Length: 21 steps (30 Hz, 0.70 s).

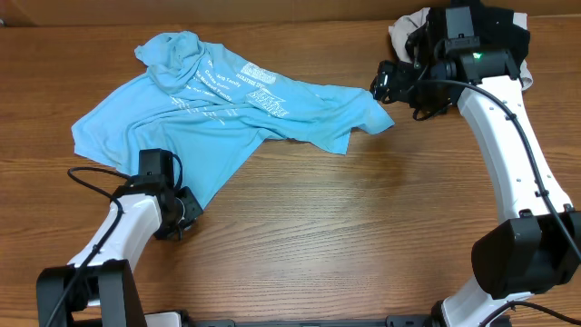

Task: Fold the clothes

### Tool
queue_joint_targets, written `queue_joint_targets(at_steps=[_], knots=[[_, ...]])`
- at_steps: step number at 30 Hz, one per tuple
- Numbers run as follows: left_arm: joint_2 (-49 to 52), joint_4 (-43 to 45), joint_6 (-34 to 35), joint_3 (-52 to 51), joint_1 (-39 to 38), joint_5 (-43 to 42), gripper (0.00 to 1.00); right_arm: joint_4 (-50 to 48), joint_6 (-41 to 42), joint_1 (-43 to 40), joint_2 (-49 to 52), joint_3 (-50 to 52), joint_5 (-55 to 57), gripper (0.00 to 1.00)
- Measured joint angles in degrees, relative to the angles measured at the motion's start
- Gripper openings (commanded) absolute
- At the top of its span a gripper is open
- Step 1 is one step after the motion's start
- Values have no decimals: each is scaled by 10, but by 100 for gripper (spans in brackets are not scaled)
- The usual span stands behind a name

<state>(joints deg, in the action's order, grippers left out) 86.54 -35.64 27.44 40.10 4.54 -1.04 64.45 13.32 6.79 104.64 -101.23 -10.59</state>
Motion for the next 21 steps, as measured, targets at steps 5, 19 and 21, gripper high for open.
queue_joint_targets(at_steps=[5, 19, 21], knots=[[10, -6, -34, 16, 0, -9, 4, -29, 24, 0, 21, 0, 32, 91], [10, 11, -52, 23, 0, -12, 4, -40, 55, 0, 159, 0, 58, 75], [10, 14, -52, 23, 0, -11, 4, -48, 57, 0, 170, 0, 60, 74]])
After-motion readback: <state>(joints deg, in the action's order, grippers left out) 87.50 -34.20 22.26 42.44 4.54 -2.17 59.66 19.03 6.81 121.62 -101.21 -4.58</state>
